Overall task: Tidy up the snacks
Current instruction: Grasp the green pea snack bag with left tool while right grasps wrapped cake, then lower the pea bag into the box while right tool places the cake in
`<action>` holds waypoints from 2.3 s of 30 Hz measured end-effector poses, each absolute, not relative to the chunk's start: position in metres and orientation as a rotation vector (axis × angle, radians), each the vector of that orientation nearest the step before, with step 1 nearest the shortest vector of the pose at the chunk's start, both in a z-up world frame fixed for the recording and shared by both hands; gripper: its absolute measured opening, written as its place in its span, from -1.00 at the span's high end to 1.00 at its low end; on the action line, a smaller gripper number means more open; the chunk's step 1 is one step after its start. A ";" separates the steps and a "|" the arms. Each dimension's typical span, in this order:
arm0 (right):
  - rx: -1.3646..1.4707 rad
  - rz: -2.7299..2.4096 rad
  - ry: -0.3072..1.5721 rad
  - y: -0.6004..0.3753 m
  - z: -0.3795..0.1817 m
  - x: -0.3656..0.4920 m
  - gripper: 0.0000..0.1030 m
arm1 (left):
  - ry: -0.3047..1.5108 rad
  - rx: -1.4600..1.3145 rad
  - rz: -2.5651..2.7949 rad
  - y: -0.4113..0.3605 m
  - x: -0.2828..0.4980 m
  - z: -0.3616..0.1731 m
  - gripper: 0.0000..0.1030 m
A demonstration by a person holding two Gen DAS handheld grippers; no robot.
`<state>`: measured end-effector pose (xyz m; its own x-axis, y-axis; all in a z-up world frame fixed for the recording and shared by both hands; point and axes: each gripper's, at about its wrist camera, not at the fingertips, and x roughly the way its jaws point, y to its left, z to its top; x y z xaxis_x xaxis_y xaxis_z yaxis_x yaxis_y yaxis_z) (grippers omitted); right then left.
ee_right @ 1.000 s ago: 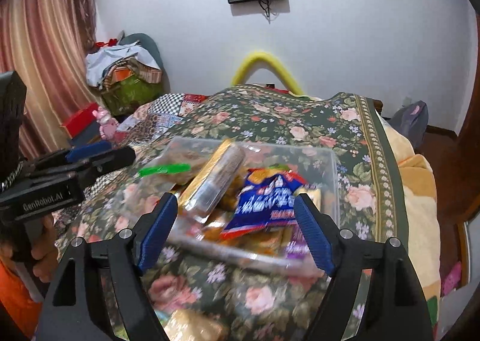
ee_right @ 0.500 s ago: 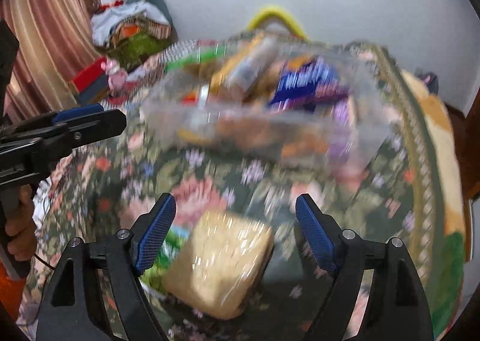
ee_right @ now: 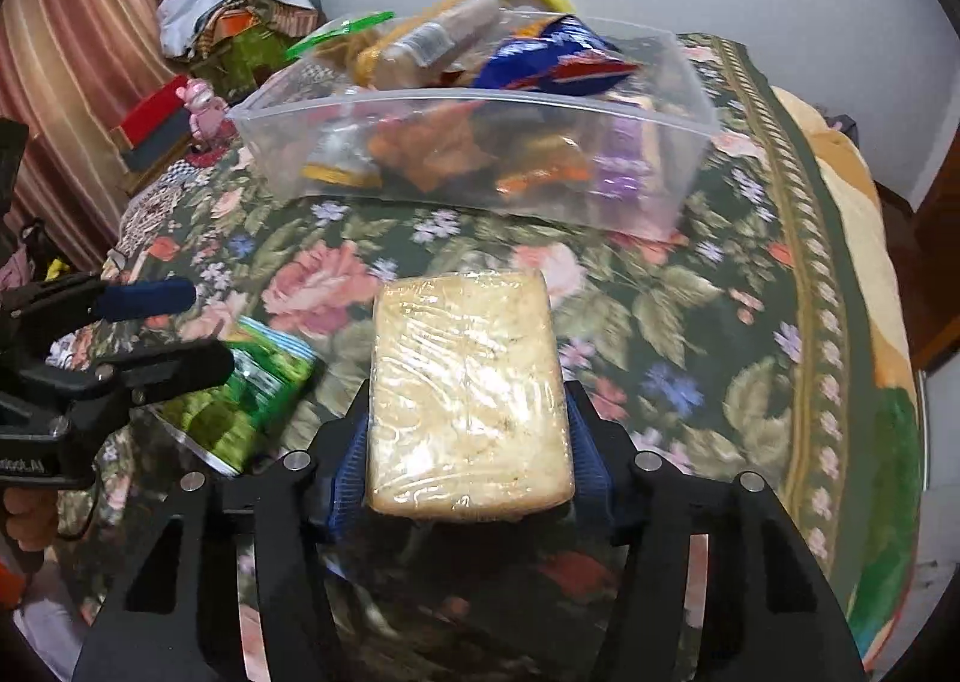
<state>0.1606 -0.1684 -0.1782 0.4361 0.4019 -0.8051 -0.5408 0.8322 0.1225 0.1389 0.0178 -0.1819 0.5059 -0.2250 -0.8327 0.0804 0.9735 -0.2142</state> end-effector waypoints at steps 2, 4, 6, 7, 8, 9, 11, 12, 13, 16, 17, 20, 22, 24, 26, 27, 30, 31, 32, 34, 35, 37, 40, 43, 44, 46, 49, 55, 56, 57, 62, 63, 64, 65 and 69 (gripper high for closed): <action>-0.141 0.587 0.952 -0.176 -0.178 0.160 -0.05 | 1.050 -0.155 -0.196 0.010 0.139 -0.190 -0.35; -0.117 0.585 0.950 -0.181 -0.178 0.159 -0.05 | 1.067 -0.156 -0.200 0.005 0.139 -0.197 -0.37; -0.099 0.584 0.946 -0.183 -0.178 0.158 -0.04 | 1.050 -0.137 -0.186 0.001 0.138 -0.202 -0.39; -0.095 0.583 0.942 -0.185 -0.178 0.157 -0.04 | 1.036 -0.104 -0.171 -0.002 0.138 -0.204 -0.39; -0.092 0.583 0.940 -0.181 -0.178 0.157 -0.04 | 1.024 -0.075 -0.154 -0.005 0.137 -0.205 -0.39; -0.087 0.584 0.939 -0.181 -0.177 0.156 -0.04 | 1.015 -0.060 -0.146 -0.007 0.137 -0.207 -0.38; -0.074 0.590 0.937 -0.182 -0.177 0.155 -0.04 | 0.983 -0.025 -0.133 -0.009 0.134 -0.208 -0.17; -0.070 0.592 0.936 -0.183 -0.176 0.155 -0.03 | 0.968 -0.002 -0.127 -0.011 0.133 -0.206 -0.03; -0.065 0.590 0.934 -0.183 -0.176 0.155 -0.03 | 0.962 0.004 -0.126 -0.012 0.133 -0.206 0.03; -0.047 0.580 0.927 -0.187 -0.173 0.157 -0.03 | 0.945 -0.015 -0.140 -0.008 0.133 -0.201 0.21; -0.041 0.577 0.924 -0.187 -0.172 0.158 -0.03 | 0.936 -0.012 -0.140 -0.006 0.134 -0.198 0.25; -0.029 0.568 0.902 -0.190 -0.164 0.161 -0.03 | 0.912 -0.019 -0.140 -0.001 0.138 -0.186 0.38; -0.021 0.566 0.885 -0.192 -0.158 0.164 -0.03 | 0.885 -0.023 -0.140 0.002 0.141 -0.177 0.42; -0.015 0.564 0.863 -0.194 -0.150 0.167 -0.03 | 0.861 -0.032 -0.142 0.005 0.144 -0.169 0.43; -0.005 0.563 0.840 -0.195 -0.143 0.170 -0.03 | 0.833 -0.038 -0.142 0.008 0.149 -0.160 0.43; 0.002 0.562 0.826 -0.196 -0.138 0.173 -0.03 | 0.819 -0.039 -0.141 0.008 0.150 -0.156 0.43; 0.010 0.558 0.794 -0.197 -0.129 0.178 -0.03 | 0.772 -0.051 -0.135 0.011 0.155 -0.140 0.43; 0.013 0.555 0.781 -0.196 -0.126 0.181 -0.03 | 0.755 -0.055 -0.133 0.014 0.159 -0.134 0.43; 0.016 0.553 0.771 -0.196 -0.123 0.184 -0.03 | 0.741 -0.058 -0.128 0.016 0.162 -0.130 0.43; 0.022 0.549 0.753 -0.196 -0.118 0.190 -0.03 | 0.715 -0.071 -0.119 0.021 0.170 -0.121 0.43; 0.025 0.546 0.743 -0.195 -0.116 0.193 -0.03 | 0.707 -0.078 -0.116 0.023 0.174 -0.117 0.43; 0.034 0.532 0.730 -0.195 -0.112 0.201 -0.03 | 0.695 -0.093 -0.105 0.028 0.184 -0.112 0.43; 0.044 0.521 0.714 -0.193 -0.108 0.213 -0.03 | 0.685 -0.100 -0.099 0.035 0.201 -0.108 0.43; 0.050 0.508 0.710 -0.190 -0.108 0.226 -0.03 | 0.684 -0.103 -0.079 0.041 0.217 -0.110 0.43; 0.051 0.504 0.710 -0.188 -0.109 0.231 -0.03 | 0.685 -0.104 -0.069 0.043 0.221 -0.111 0.43; 0.050 0.495 0.713 -0.185 -0.111 0.238 -0.03 | 0.691 -0.112 -0.060 0.049 0.232 -0.116 0.43; 0.046 0.486 0.729 -0.180 -0.116 0.250 -0.03 | 0.709 -0.110 -0.041 0.057 0.247 -0.124 0.43; 0.038 0.478 0.756 -0.170 -0.127 0.264 -0.03 | 0.726 -0.095 -0.030 0.061 0.263 -0.139 0.43; 0.041 0.479 0.757 -0.169 -0.129 0.266 -0.03 | 0.727 -0.089 -0.029 0.060 0.264 -0.140 0.42; 0.040 0.479 0.761 -0.168 -0.129 0.266 -0.03 | 0.729 -0.080 -0.026 0.058 0.264 -0.142 0.42; 0.004 0.480 0.780 -0.164 -0.133 0.266 -0.04 | 0.783 -0.048 -0.004 0.056 0.267 -0.156 0.34; -0.006 0.476 0.782 -0.164 -0.133 0.264 -0.04 | 0.791 -0.053 -0.004 0.058 0.266 -0.158 0.29; -0.009 0.479 0.786 -0.165 -0.132 0.263 -0.04 | 0.792 -0.059 -0.005 0.060 0.264 -0.158 0.26; -0.010 0.486 0.792 -0.166 -0.132 0.262 -0.05 | 0.790 -0.064 -0.012 0.061 0.261 -0.157 0.25; -0.021 0.490 0.799 -0.170 -0.126 0.256 -0.11 | 0.764 -0.065 -0.015 0.060 0.245 -0.143 -0.03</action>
